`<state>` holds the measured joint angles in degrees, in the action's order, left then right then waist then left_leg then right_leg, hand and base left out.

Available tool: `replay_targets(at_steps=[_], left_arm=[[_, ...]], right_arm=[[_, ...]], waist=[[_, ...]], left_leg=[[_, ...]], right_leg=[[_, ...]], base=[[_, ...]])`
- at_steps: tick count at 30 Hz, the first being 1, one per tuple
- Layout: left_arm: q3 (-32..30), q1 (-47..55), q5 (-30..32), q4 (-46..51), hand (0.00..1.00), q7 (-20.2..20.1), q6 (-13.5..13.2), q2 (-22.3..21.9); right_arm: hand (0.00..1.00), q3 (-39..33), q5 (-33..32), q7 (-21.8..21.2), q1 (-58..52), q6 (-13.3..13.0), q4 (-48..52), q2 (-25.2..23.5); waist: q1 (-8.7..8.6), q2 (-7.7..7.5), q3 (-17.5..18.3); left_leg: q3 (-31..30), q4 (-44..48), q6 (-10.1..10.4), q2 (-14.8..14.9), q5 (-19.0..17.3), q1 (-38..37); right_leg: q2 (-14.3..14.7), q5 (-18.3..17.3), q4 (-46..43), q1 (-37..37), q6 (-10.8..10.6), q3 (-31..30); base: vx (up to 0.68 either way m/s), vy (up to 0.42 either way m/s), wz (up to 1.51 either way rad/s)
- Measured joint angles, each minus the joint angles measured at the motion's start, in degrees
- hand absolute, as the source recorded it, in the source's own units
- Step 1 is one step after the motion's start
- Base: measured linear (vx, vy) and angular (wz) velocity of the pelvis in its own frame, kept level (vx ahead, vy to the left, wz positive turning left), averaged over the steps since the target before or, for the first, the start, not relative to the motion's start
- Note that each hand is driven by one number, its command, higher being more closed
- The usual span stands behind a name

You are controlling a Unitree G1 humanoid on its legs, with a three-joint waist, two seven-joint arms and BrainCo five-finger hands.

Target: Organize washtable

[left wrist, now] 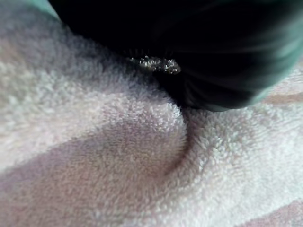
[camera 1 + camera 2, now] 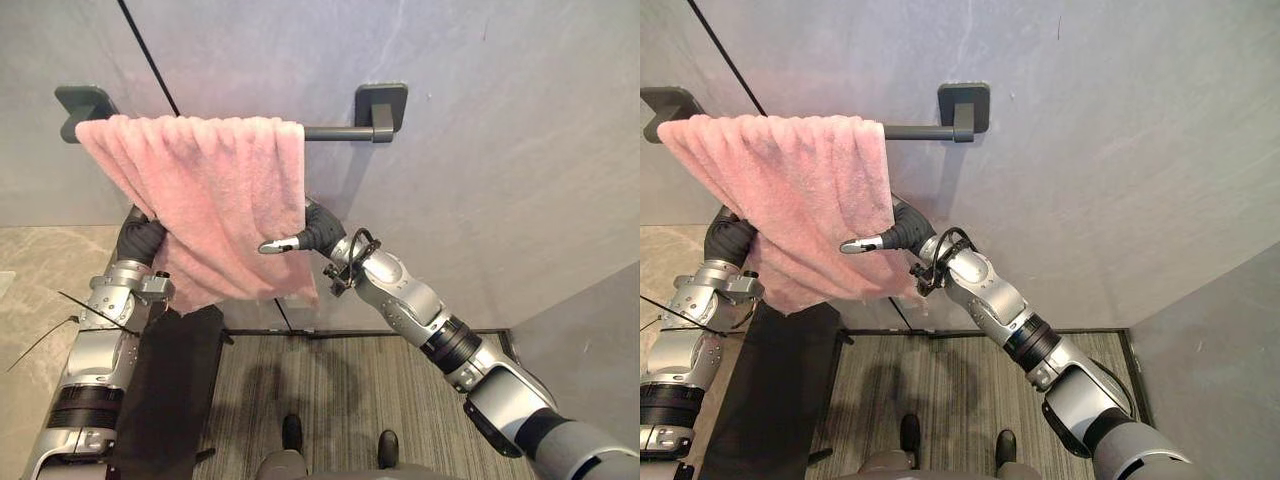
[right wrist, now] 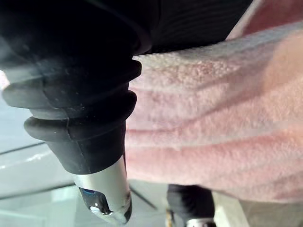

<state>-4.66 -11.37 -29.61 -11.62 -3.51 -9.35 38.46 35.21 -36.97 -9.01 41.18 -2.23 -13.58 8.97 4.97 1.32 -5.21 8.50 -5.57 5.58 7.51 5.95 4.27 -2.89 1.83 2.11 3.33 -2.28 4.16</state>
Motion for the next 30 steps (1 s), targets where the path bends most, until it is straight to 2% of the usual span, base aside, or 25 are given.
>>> replay_targets(at_steps=[7,16,19,26,27,30], left_arm=[[-0.04,0.01,0.0,0.01,1.0,0.13,-0.01,-0.01],[-0.75,0.28,0.56,1.07,1.0,0.03,0.0,-2.38],[-1.32,1.43,0.64,2.2,1.0,-0.04,0.01,-2.53],[-2.23,1.5,1.54,2.37,1.0,-0.11,0.03,-4.14],[-2.23,1.5,1.65,2.37,1.0,-0.1,0.03,-4.15],[-2.32,1.5,2.24,2.37,1.0,-0.07,0.03,-4.32]], right_arm=[[1.0,-2.05,3.39,1.29,0.92,-0.07,-1.04,0.02],[1.0,-10.27,8.25,2.75,-0.6,-0.07,-0.29,1.8],[1.0,-10.32,8.37,2.71,-1.84,-0.06,-0.08,2.16],[1.0,-10.68,8.36,2.59,-4.45,-0.07,1.64,2.68],[0.0,-10.68,8.36,2.58,-4.61,-0.08,1.64,2.66],[0.0,-10.84,8.37,2.48,-5.09,-0.08,1.65,2.65]], waist=[[0.27,0.21,-0.13],[-0.21,0.55,-0.33],[-0.96,0.55,-0.32],[-0.98,0.56,-0.32],[-0.97,0.56,-0.32],[-0.98,0.57,-0.31]], left_leg=[[-0.44,-0.28,0.18,0.44,0.18,0.22],[-0.43,0.02,0.28,0.45,0.25,0.22],[-0.42,0.01,0.28,0.45,0.25,0.18],[-0.41,0.01,0.28,0.52,0.25,-0.04],[-0.41,0.01,0.28,0.52,0.25,-0.04],[-0.41,0.0,0.28,0.52,0.25,-0.05]], right_leg=[[0.44,0.05,0.02,0.03,0.07,0.31],[0.46,0.05,0.03,0.0,0.07,0.39],[0.45,0.05,0.02,-0.04,0.07,0.39],[0.51,0.05,0.02,-0.23,0.07,0.37],[0.51,0.05,0.01,-0.23,0.08,0.37],[0.51,0.05,0.02,-0.24,0.07,0.37]], base=[[-0.02,-0.004,0.02],[0.0,0.0,0.0],[0.0,0.0,0.0],[0.0,0.0,0.0],[0.0,0.0,0.0],[0.0,0.0,0.0]])
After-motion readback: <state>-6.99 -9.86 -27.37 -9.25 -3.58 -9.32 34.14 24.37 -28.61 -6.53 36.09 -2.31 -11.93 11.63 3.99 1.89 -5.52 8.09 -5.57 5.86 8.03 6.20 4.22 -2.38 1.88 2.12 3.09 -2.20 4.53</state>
